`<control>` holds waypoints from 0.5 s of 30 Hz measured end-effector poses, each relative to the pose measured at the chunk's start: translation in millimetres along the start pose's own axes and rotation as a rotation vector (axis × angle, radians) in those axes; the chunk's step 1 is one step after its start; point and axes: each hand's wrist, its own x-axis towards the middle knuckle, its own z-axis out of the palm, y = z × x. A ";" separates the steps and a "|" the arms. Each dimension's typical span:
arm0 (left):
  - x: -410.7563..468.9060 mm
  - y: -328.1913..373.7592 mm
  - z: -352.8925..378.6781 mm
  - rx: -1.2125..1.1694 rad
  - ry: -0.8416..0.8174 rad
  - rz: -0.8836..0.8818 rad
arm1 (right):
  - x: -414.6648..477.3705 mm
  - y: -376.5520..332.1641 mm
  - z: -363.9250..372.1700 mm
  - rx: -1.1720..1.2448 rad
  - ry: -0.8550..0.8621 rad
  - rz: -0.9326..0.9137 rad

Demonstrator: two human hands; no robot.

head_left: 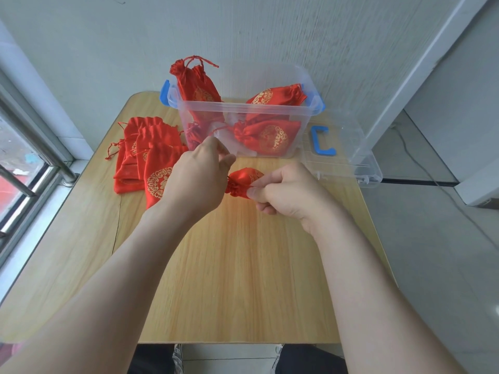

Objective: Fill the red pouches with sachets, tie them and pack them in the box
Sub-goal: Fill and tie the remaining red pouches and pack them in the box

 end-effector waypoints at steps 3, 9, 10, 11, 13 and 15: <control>1.0 0.8 0.7 -0.007 -0.007 -0.020 | 2.0 0.6 3.3 -0.152 0.052 -0.030; 2.4 3.9 1.0 -0.007 -0.034 -0.045 | 1.7 -1.7 15.7 -0.471 0.212 -0.209; 2.7 2.9 1.5 -0.007 -0.039 -0.048 | 2.1 -1.7 18.6 -0.503 0.236 -0.246; 3.5 2.3 1.8 -0.016 -0.046 -0.052 | 1.8 -2.2 20.1 -0.518 0.250 -0.267; 5.6 2.1 3.2 -0.084 -0.058 -0.072 | 0.6 -3.0 19.8 -0.526 0.242 -0.282; 7.3 3.5 5.8 -0.223 -0.058 -0.113 | -2.3 -3.9 17.9 -0.544 0.183 -0.292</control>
